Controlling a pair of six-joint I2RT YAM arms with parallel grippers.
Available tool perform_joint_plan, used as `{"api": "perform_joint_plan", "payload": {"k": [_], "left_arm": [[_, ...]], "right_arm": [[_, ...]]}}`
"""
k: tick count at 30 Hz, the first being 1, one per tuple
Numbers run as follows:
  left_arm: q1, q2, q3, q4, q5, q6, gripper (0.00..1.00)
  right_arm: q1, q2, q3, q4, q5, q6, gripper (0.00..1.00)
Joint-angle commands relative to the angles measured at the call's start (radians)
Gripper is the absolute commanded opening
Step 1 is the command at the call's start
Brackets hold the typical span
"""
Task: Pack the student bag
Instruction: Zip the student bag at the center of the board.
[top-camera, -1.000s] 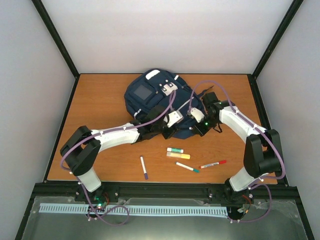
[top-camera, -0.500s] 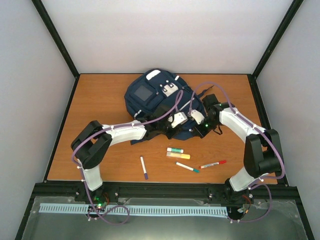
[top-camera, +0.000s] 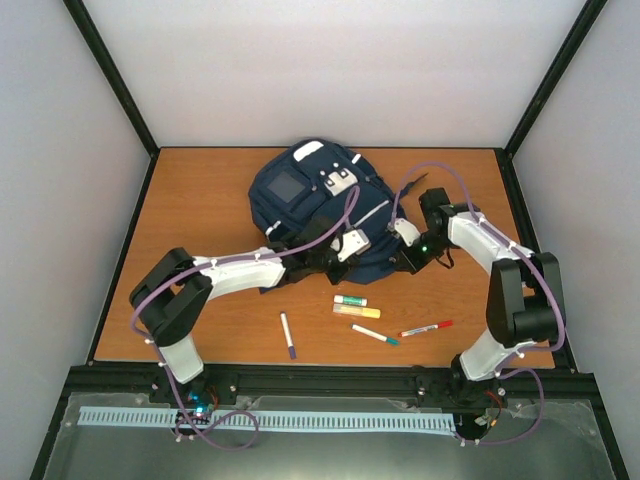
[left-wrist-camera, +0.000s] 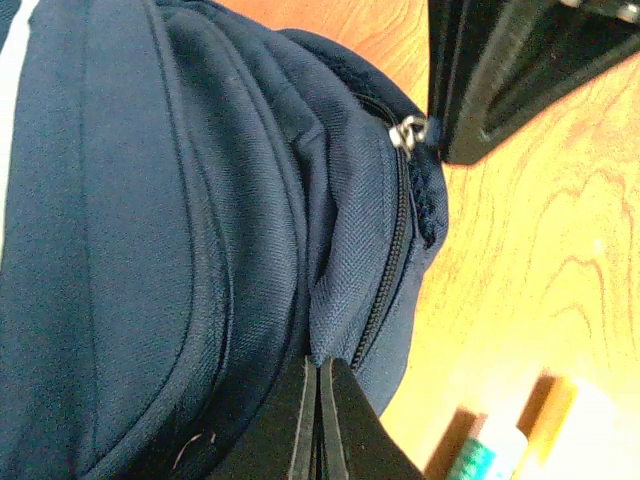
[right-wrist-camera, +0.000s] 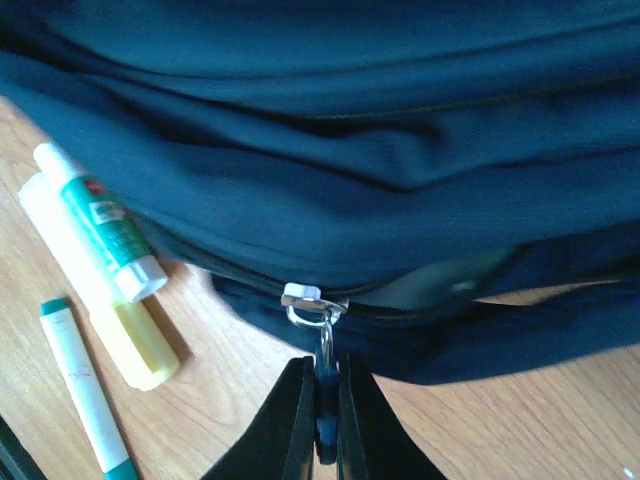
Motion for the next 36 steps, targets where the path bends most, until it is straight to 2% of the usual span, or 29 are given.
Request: {"api": "perform_joint_plan", "payload": {"k": [1, 14, 22, 27, 34, 36], "left_arm": [[0.001, -0.112, -0.06, -0.017, -0.053, -0.035, 0.01], [0.0, -0.383, -0.211, -0.092, -0.12, -0.102, 0.01], [0.0, -0.485, -0.277, -0.104, -0.153, -0.158, 0.01], [0.0, -0.499, -0.312, -0.125, -0.265, -0.221, 0.01], [0.003, -0.459, -0.303, -0.18, -0.453, -0.319, 0.01], [0.018, -0.449, -0.296, -0.195, -0.499, -0.354, 0.07]], "right_arm": [[-0.052, 0.048, 0.028, -0.06, 0.081, -0.029, 0.03], [-0.107, 0.175, 0.186, -0.06, 0.162, -0.052, 0.03], [-0.119, 0.281, 0.261, -0.024, 0.209, -0.054, 0.03], [-0.121, 0.324, 0.29, 0.024, 0.243, -0.016, 0.03], [-0.106, 0.304, 0.315, 0.001, 0.104, 0.027, 0.03], [-0.086, 0.292, 0.302, 0.001, 0.09, 0.03, 0.03]]}}
